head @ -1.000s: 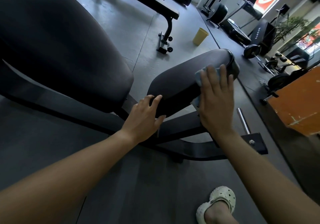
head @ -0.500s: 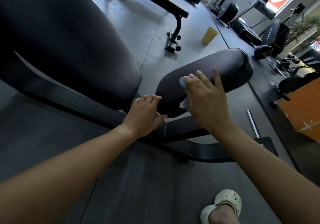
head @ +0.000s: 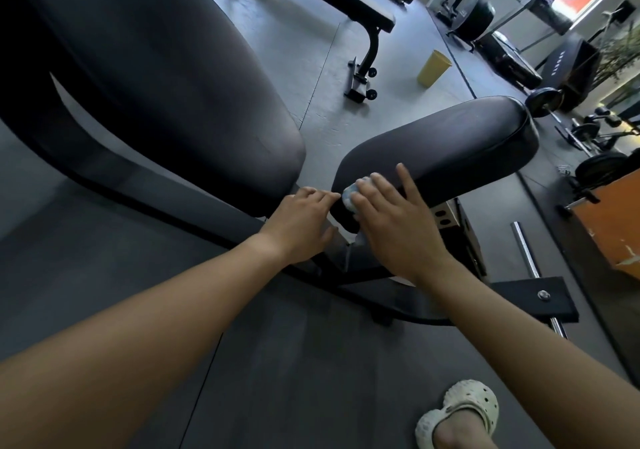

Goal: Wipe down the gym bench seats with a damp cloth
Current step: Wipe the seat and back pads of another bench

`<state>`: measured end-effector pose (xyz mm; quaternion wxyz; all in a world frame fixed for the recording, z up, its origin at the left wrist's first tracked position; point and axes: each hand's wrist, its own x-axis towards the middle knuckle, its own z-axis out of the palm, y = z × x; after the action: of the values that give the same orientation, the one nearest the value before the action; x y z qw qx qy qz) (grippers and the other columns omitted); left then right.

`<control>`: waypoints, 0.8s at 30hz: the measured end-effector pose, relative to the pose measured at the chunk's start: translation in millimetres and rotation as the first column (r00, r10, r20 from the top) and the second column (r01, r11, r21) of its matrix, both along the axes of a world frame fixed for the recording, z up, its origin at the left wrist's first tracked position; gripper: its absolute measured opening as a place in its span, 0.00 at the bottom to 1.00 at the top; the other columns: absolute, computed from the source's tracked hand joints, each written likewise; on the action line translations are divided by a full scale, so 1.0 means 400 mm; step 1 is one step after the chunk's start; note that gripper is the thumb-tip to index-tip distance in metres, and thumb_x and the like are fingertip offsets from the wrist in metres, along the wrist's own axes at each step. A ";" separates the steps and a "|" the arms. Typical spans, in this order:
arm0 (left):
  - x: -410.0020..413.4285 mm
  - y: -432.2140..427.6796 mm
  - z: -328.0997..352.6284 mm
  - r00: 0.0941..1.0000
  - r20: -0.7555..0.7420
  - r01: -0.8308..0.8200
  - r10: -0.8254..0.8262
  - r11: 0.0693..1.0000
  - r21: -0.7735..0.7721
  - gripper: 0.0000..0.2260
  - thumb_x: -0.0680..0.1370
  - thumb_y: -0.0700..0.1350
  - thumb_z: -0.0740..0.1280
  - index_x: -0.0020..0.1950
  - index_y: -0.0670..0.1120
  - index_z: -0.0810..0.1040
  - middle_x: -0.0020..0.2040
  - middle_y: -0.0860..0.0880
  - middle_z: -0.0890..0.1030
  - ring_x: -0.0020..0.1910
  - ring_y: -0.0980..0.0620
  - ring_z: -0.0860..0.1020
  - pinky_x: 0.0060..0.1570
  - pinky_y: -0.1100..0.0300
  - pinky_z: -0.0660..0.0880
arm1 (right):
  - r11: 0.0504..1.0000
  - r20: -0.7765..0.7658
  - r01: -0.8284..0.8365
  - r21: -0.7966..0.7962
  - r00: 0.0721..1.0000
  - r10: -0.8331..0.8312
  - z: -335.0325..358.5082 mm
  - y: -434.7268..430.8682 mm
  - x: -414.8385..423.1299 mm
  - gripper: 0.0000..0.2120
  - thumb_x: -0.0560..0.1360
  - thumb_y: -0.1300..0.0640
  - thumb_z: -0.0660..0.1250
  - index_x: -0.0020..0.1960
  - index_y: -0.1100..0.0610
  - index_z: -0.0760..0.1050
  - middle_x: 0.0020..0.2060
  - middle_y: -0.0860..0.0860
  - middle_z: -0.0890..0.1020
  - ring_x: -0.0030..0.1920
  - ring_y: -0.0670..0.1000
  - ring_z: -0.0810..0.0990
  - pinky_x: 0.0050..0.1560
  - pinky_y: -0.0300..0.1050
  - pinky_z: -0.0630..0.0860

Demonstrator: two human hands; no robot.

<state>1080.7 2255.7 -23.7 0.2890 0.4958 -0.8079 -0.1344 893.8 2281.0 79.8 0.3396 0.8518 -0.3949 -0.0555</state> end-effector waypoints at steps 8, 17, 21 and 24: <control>0.039 -0.003 0.003 0.985 0.168 -0.028 0.041 0.997 -0.076 0.22 0.79 0.49 0.65 0.73 0.50 0.74 0.70 0.49 0.76 0.74 0.46 0.68 0.72 0.47 0.64 | 0.984 0.255 0.147 -0.103 0.960 -0.117 -0.047 0.034 0.006 0.21 0.85 0.55 0.58 0.75 0.61 0.69 0.75 0.60 0.71 0.78 0.62 0.62 0.79 0.65 0.52; 0.152 -0.010 0.011 0.859 0.440 -0.167 0.262 0.956 -0.243 0.15 0.74 0.48 0.67 0.60 0.46 0.78 0.61 0.45 0.77 0.65 0.42 0.73 0.70 0.46 0.65 | 0.970 -0.103 0.233 0.067 0.969 -0.225 -0.135 -0.042 0.146 0.24 0.82 0.57 0.52 0.75 0.65 0.66 0.72 0.64 0.71 0.75 0.65 0.65 0.78 0.65 0.53; 0.156 -0.007 0.014 0.842 0.468 -0.162 0.269 0.953 -0.256 0.14 0.74 0.49 0.68 0.57 0.46 0.79 0.59 0.46 0.78 0.62 0.43 0.75 0.69 0.46 0.66 | 0.933 -0.242 0.341 0.116 0.920 -0.307 -0.156 -0.085 0.212 0.24 0.85 0.56 0.50 0.77 0.64 0.64 0.76 0.64 0.65 0.78 0.66 0.60 0.78 0.66 0.54; 0.149 -0.005 0.020 0.835 0.474 -0.172 0.279 0.951 -0.258 0.13 0.75 0.48 0.67 0.57 0.46 0.78 0.58 0.46 0.78 0.61 0.43 0.75 0.69 0.46 0.66 | 0.949 -0.296 0.295 0.109 0.921 -0.252 -0.154 -0.078 0.198 0.23 0.85 0.56 0.54 0.77 0.64 0.64 0.76 0.65 0.66 0.78 0.66 0.60 0.79 0.66 0.53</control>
<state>1140.4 2253.7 -15.6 0.1309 0.5732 -0.8001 0.1191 973.1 2249.9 18.4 0.3149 0.7952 -0.4531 -0.2515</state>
